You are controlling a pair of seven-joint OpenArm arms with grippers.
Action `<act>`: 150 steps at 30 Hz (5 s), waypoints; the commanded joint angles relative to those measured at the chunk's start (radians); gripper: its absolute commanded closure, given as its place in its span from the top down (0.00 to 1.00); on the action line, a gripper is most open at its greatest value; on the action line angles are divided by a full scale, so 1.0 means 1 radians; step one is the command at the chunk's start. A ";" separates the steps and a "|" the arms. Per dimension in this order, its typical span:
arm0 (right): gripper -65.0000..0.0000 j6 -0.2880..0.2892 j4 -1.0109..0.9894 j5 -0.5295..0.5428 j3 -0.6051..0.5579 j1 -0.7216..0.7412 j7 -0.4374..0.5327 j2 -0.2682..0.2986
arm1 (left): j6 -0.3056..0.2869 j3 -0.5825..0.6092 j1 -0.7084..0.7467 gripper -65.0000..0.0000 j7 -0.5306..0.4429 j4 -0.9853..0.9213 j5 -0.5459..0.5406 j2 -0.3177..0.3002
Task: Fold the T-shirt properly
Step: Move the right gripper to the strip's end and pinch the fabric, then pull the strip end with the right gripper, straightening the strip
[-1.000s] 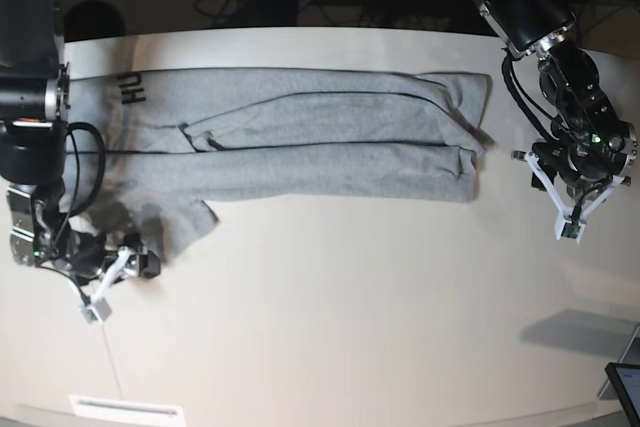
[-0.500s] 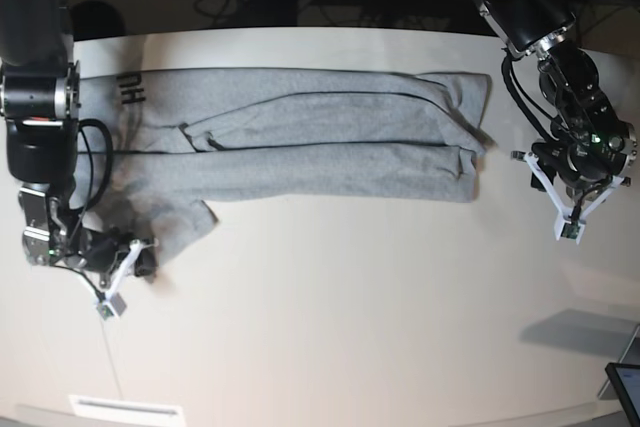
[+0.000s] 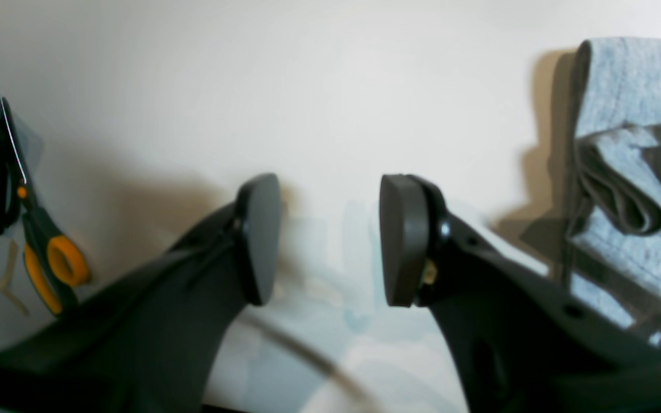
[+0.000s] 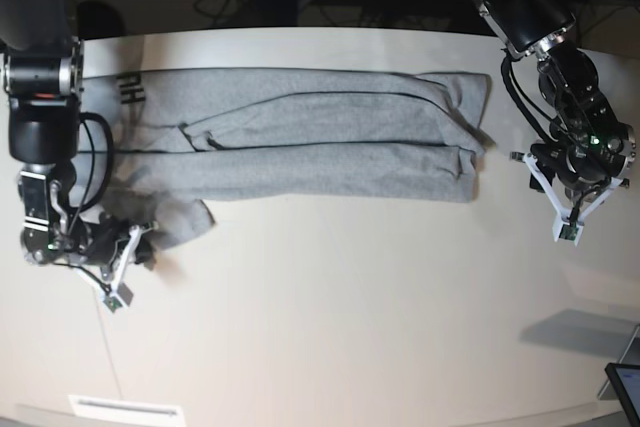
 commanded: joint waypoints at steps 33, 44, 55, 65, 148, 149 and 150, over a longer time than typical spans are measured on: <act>0.01 0.006 1.058 0.015 0.417 -0.502 -0.598 -0.125 | -0.005 0.053 -0.057 0.42 -0.136 -0.160 -0.141 -0.017; 0.01 0.006 1.074 0.015 0.488 -0.634 -0.598 -0.132 | -0.005 0.207 -0.064 0.42 -0.228 -0.252 -0.141 -0.011; 0.01 0.006 1.074 0.015 0.491 -0.668 -0.595 -0.123 | -0.005 0.235 -0.064 0.42 -0.247 -0.265 -0.143 -0.012; 0.02 0.006 1.068 0.011 0.491 -0.674 -0.592 -0.125 | -0.005 0.227 -0.057 0.42 -0.247 -0.265 -0.143 -0.016; 0.00 0.006 0.544 0.007 0.362 -0.385 -0.206 0.073 | -0.005 0.225 -0.030 0.42 -0.267 -0.267 -0.143 -0.017; 0.00 0.006 0.545 0.007 0.362 -0.392 -0.206 0.073 | -0.005 0.225 -0.030 0.42 -0.267 -0.267 -0.143 -0.017; 0.00 0.006 0.545 0.007 0.362 -0.392 -0.206 0.075 | -0.005 0.225 -0.030 0.42 -0.267 -0.267 -0.143 -0.017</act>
